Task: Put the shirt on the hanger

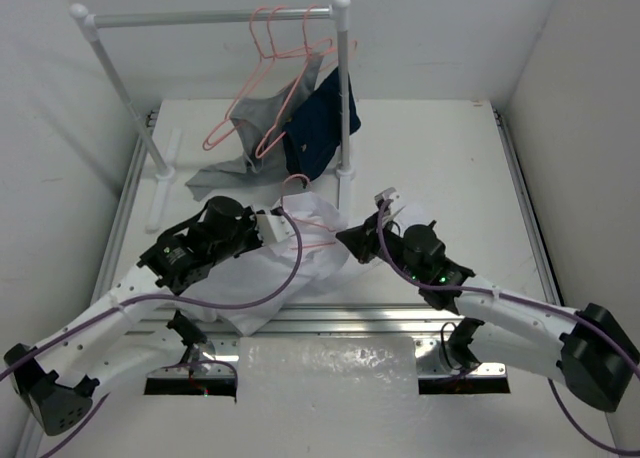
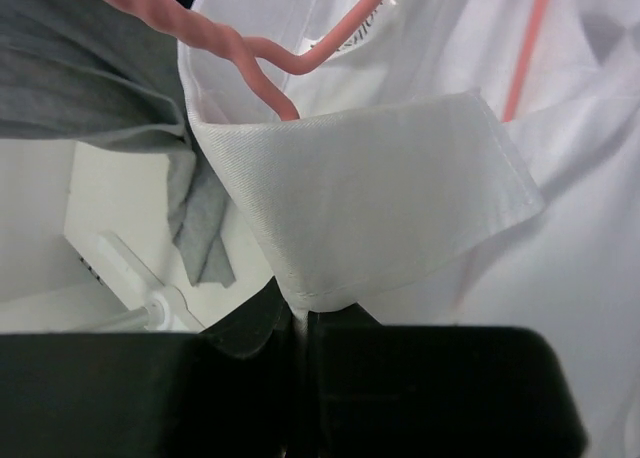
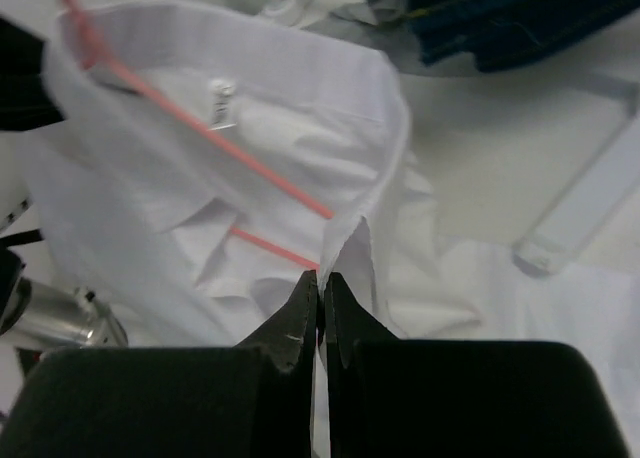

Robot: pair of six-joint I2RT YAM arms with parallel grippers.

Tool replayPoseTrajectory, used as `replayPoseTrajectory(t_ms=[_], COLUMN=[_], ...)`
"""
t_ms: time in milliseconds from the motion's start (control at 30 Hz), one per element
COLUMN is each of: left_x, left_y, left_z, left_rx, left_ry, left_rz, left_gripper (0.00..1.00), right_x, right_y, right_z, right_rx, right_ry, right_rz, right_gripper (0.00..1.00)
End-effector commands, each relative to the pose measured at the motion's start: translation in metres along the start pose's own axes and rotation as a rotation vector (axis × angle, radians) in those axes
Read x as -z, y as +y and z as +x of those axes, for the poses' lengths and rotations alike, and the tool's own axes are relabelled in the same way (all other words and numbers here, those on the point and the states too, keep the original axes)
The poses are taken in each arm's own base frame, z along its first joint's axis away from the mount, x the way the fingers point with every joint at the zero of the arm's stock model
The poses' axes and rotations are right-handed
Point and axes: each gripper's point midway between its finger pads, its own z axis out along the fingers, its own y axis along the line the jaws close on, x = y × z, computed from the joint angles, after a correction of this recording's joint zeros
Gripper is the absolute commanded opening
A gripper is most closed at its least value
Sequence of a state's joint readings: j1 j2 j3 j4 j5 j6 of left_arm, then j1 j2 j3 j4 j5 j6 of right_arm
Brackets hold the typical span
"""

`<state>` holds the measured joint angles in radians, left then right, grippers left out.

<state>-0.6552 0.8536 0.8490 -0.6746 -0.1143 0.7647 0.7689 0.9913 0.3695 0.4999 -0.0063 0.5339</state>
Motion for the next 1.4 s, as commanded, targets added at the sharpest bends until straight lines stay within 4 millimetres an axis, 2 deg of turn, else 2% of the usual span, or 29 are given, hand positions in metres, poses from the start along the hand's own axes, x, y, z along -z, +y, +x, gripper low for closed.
replayPoseTrajectory(t_ms=[0,33,67,133,233,300,367,467,533,667,767,800,833,967,1033,1067,1133,1300,1367], left_x=[-0.002,-0.008,-0.011,-0.017,-0.014,-0.003,0.012,0.030,0.038,0.051,0.065,0.072,0.078,0.102,0.114,0.117,0.123,0.124,0.124], left_y=[0.034,0.030,0.029,0.029,0.048,0.065,0.080,0.084,0.078,0.074,0.083,0.086,0.093,0.108,0.110,0.110,0.097,0.088,0.079], left_z=[-0.032,-0.032,-0.032,-0.032,-0.041,-0.054,-0.065,-0.084,-0.092,-0.100,-0.096,-0.094,-0.094,-0.088,-0.088,-0.087,-0.084,-0.035,-0.030], left_rx=[0.058,0.056,0.058,0.062,0.111,0.165,0.189,0.196,0.201,0.207,0.208,0.208,0.214,0.225,0.223,0.208,0.175,0.135,0.141], left_ry=[-0.105,-0.096,-0.090,-0.074,-0.108,-0.148,-0.188,-0.272,-0.305,-0.357,-0.353,-0.355,-0.354,-0.351,-0.360,-0.360,-0.361,-0.195,-0.199], left_rz=[-0.144,-0.122,-0.115,-0.124,-0.217,-0.279,-0.320,-0.301,-0.244,-0.216,-0.253,-0.271,-0.297,-0.370,-0.375,-0.372,-0.308,-0.334,-0.306], left_gripper=[0.00,0.00,0.00,0.00,0.00,0.00,0.00,0.00,0.00,0.00,0.00,0.00,0.00,0.00,0.00,0.00,0.00,0.00,0.00], right_x=[-0.007,-0.008,-0.010,-0.010,-0.006,-0.004,-0.004,-0.005,-0.003,-0.002,0.003,0.009,0.011,0.026,0.033,0.036,0.044,0.053,0.053], right_y=[0.047,0.062,0.074,0.101,0.129,0.136,0.132,0.124,0.124,0.123,0.120,0.123,0.122,0.129,0.131,0.133,0.135,0.129,0.124], right_z=[-0.037,-0.033,-0.042,-0.046,-0.038,-0.027,-0.011,0.014,0.029,0.036,0.030,0.020,0.019,0.004,-0.004,-0.006,-0.019,-0.044,-0.054], right_rx=[0.097,0.111,0.137,0.181,0.209,0.192,0.179,0.150,0.115,0.095,0.131,0.150,0.187,0.278,0.332,0.345,0.373,0.405,0.428], right_ry=[-0.104,-0.092,-0.109,-0.113,-0.088,-0.057,-0.019,0.041,0.082,0.077,0.070,0.042,0.048,0.040,0.042,0.040,0.001,-0.074,-0.097], right_rz=[-0.155,-0.198,-0.233,-0.306,-0.395,-0.443,-0.444,-0.435,-0.455,-0.468,-0.451,-0.464,-0.466,-0.506,-0.521,-0.528,-0.533,-0.477,-0.434], right_gripper=[0.00,0.00,0.00,0.00,0.00,0.00,0.00,0.00,0.00,0.00,0.18,0.34,0.40,0.55,0.65,0.66,0.69,0.75,0.76])
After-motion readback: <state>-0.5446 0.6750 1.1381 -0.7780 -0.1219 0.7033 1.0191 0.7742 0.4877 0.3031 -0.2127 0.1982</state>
